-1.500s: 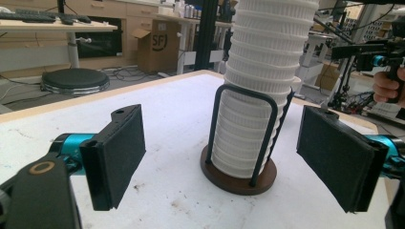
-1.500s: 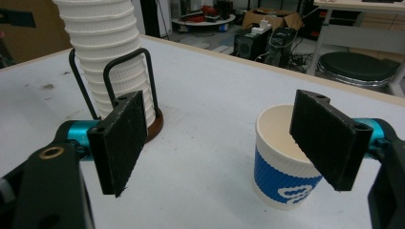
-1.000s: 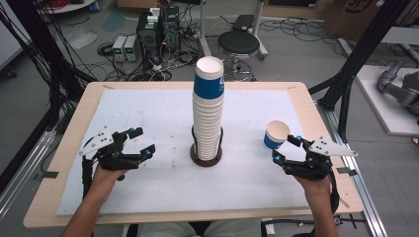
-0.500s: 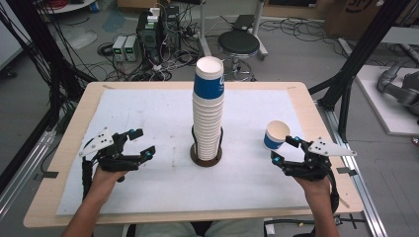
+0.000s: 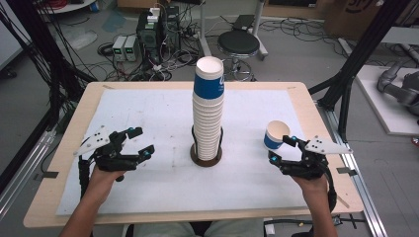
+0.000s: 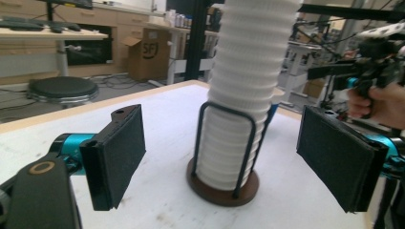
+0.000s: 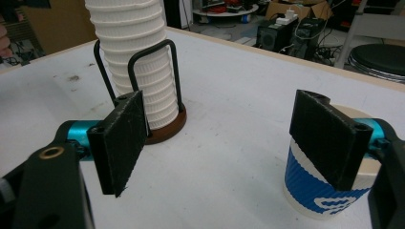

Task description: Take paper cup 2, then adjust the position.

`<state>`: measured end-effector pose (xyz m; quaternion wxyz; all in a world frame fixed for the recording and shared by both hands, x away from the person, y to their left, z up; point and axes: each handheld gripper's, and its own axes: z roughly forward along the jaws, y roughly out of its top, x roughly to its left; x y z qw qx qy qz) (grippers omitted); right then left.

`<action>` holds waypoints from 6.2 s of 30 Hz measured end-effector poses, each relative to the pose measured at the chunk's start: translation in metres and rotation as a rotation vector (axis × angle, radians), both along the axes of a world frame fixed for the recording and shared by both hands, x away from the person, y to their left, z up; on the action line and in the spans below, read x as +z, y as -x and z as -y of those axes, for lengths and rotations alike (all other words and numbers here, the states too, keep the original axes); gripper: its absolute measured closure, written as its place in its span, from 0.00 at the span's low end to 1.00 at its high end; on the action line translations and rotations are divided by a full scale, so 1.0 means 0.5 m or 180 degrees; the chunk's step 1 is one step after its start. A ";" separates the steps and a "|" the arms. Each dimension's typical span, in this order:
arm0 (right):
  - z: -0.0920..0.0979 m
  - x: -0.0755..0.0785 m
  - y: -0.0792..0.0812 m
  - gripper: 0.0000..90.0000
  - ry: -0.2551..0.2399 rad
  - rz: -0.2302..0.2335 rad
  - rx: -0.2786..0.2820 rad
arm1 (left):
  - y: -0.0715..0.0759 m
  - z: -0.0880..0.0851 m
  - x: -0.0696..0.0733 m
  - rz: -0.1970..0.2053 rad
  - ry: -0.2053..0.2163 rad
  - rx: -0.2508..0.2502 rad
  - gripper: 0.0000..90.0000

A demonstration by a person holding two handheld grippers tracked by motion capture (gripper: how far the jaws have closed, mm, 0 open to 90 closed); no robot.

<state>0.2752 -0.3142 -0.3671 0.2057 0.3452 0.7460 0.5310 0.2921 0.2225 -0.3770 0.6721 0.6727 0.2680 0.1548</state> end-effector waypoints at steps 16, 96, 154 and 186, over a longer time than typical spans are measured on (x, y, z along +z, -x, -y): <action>0.000 0.002 -0.003 0.23 -0.0026 -0.0034 0.0036 | -0.051 0.071 0.203 0.0126 -0.0076 -0.0478 0.18; -0.007 -0.005 -0.002 0.23 -0.0117 -0.0078 0.0147 | -0.118 0.138 0.561 0.0584 -0.0011 -0.0442 0.34; -0.061 -0.028 -0.010 0.23 -0.0010 -0.0032 0.0458 | -0.006 0.064 0.105 0.0140 -0.0397 -0.0531 0.33; -0.160 -0.032 0.004 0.23 -0.0110 -0.0036 0.1325 | 0.026 0.185 0.068 0.0155 -0.0403 -0.1092 0.34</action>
